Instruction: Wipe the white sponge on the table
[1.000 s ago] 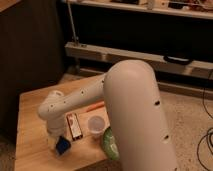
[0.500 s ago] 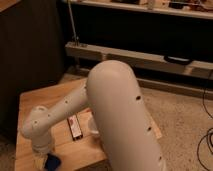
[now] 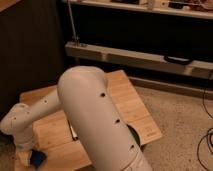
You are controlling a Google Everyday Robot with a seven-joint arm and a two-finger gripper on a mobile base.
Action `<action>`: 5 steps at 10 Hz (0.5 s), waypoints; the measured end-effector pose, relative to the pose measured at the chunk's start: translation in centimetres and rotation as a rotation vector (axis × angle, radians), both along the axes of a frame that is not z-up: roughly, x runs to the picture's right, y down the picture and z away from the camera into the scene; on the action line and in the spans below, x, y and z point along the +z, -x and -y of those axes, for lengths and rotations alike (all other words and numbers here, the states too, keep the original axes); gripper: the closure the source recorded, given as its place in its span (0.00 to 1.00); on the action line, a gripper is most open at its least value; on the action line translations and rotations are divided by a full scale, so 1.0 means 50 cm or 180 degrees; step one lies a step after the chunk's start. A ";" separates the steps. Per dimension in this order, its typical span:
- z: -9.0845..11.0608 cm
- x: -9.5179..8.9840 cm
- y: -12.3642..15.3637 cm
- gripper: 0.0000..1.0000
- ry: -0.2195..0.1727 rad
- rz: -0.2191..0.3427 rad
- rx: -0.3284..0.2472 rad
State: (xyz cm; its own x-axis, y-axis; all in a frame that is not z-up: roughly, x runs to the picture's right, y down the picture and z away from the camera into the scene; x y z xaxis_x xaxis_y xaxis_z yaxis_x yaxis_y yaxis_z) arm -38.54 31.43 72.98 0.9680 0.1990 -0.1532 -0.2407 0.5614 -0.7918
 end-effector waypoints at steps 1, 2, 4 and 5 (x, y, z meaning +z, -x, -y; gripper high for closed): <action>0.026 0.023 0.021 0.77 0.0018 0.0005 0.0034; 0.046 0.047 0.022 0.77 0.0055 -0.0038 0.0090; 0.088 0.110 -0.014 0.77 0.0142 -0.0265 0.0272; 0.094 0.120 -0.044 0.77 0.0140 -0.0373 0.0351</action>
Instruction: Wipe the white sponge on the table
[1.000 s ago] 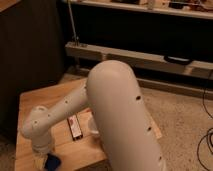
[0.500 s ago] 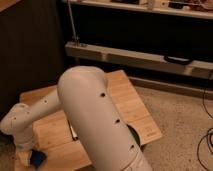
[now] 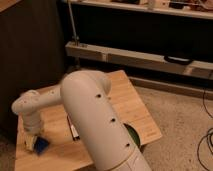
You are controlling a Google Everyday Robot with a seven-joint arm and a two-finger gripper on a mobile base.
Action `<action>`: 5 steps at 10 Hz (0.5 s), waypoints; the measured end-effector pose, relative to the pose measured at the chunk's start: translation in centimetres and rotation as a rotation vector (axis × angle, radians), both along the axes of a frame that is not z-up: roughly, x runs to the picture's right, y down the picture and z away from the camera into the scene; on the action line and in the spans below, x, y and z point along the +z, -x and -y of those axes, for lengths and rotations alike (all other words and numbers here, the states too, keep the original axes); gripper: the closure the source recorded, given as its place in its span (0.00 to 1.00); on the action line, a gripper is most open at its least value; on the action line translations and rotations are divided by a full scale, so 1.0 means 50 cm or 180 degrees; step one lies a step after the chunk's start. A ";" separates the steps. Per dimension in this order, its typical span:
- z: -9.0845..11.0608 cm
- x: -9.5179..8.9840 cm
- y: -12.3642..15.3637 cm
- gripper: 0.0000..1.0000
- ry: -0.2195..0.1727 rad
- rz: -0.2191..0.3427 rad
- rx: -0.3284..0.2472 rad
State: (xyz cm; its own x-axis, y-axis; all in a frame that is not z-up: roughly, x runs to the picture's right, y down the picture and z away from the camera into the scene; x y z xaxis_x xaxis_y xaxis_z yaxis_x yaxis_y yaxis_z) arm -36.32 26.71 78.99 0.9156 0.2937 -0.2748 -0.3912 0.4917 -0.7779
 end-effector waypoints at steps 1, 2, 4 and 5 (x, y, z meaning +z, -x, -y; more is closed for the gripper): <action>0.003 0.005 -0.006 0.77 -0.0014 -0.0019 -0.0001; 0.004 0.007 -0.011 0.77 -0.0019 -0.0033 -0.0013; 0.005 0.007 -0.011 0.77 -0.0014 -0.0031 0.0006; 0.005 0.006 -0.012 0.77 -0.0016 -0.0030 -0.0001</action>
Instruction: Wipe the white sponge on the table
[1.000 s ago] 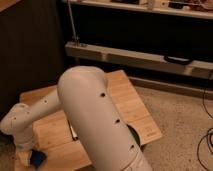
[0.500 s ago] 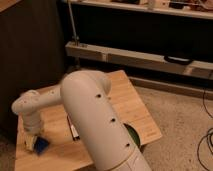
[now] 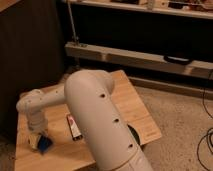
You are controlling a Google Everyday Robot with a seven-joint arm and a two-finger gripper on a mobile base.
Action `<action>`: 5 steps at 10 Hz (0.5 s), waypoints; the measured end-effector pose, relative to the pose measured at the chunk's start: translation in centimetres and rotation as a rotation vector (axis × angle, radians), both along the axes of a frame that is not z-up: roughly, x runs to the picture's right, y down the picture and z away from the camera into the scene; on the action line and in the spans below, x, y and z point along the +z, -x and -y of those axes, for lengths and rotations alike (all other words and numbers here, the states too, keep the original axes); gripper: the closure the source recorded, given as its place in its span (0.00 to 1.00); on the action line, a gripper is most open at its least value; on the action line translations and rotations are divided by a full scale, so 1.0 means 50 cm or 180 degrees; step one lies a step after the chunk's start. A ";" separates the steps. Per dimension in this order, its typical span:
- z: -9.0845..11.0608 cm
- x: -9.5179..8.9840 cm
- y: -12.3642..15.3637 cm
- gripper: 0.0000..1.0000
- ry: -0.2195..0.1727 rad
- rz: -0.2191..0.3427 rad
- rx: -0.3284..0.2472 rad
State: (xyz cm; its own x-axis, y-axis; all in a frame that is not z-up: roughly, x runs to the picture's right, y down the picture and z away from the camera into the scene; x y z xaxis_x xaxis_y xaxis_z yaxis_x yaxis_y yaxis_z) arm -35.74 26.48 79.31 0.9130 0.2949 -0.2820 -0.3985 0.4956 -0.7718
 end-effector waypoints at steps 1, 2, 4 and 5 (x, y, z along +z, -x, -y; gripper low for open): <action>0.000 0.000 0.000 0.77 -0.0002 0.0001 -0.0001; 0.001 0.000 0.001 0.77 -0.0003 0.0002 -0.0001; 0.000 -0.001 0.001 0.77 0.0002 0.0002 0.0000; 0.000 -0.003 0.000 0.77 -0.0005 0.0008 -0.0003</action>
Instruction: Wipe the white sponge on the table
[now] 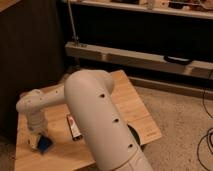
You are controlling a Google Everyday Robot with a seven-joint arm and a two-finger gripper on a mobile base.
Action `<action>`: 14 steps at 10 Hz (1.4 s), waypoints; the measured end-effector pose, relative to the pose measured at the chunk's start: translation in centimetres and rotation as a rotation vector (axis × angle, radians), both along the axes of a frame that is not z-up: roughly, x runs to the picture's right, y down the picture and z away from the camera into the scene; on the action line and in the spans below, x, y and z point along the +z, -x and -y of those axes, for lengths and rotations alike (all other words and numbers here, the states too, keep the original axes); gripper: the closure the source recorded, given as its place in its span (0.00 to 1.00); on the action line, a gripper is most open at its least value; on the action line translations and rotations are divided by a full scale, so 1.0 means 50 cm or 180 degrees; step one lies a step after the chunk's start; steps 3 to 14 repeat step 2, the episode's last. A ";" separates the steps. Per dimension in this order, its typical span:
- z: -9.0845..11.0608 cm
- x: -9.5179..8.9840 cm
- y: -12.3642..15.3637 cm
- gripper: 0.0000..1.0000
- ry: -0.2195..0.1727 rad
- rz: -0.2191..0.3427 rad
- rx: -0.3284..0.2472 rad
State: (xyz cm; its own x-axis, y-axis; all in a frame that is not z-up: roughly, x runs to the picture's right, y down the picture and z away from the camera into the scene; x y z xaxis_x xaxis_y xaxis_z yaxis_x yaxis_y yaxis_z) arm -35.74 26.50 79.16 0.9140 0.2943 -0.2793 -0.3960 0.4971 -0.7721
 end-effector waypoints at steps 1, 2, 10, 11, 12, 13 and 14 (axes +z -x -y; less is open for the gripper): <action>0.001 -0.001 0.001 0.77 -0.0006 0.0001 0.0006; -0.001 -0.003 0.000 0.77 -0.0010 -0.0008 -0.0002; -0.001 -0.003 0.000 0.77 -0.0010 -0.0008 -0.0002; -0.001 -0.003 0.000 0.77 -0.0010 -0.0008 -0.0002; -0.001 -0.003 0.000 0.77 -0.0010 -0.0008 -0.0002; -0.001 -0.003 0.000 0.77 -0.0010 -0.0008 -0.0002; -0.001 -0.003 0.000 0.77 -0.0010 -0.0008 -0.0002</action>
